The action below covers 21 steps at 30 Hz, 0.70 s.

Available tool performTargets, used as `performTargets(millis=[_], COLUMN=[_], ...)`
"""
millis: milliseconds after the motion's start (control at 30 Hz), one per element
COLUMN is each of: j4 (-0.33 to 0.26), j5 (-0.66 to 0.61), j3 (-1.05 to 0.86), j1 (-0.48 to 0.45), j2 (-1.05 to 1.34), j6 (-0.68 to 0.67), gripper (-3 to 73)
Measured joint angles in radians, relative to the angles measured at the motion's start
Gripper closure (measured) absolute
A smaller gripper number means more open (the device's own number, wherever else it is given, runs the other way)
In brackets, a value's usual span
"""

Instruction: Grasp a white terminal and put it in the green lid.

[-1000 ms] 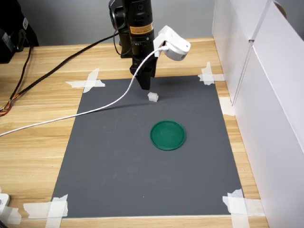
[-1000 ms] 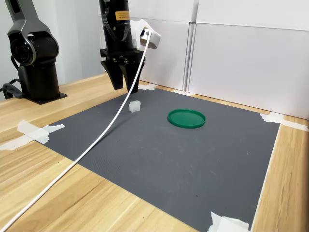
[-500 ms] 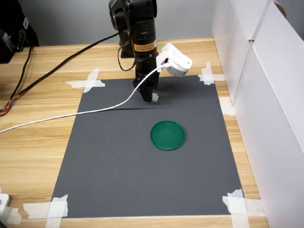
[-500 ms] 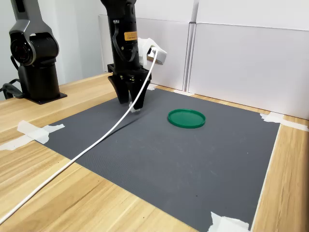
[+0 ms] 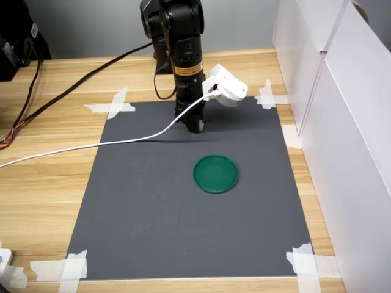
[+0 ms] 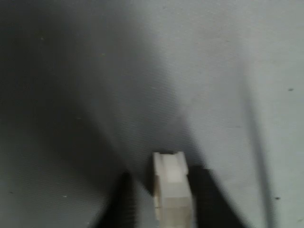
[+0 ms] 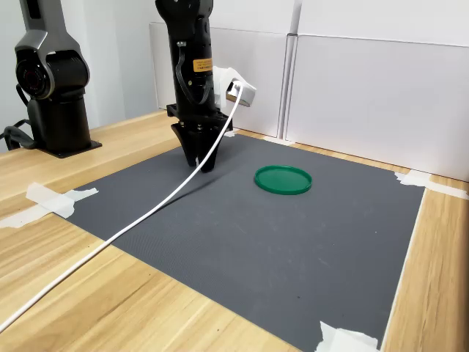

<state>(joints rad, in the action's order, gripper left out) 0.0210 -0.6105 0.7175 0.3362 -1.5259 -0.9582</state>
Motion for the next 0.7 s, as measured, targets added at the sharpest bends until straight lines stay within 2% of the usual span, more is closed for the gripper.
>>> performTargets(millis=[100,133,267,433,700], j4=[0.000,0.000,-0.021,-0.056,-0.068], j5=[-0.008,-0.020,-0.098,-0.290,-0.472], j3=[0.008,0.017,0.104,0.320,0.597], j1=[0.000,0.000,0.000,0.000,0.000], j2=[-0.001,0.001,0.043,0.079,0.033], j6=[0.015,0.025,0.051,0.072,0.154], gripper=[56.8,60.5,60.8,60.8,60.8])
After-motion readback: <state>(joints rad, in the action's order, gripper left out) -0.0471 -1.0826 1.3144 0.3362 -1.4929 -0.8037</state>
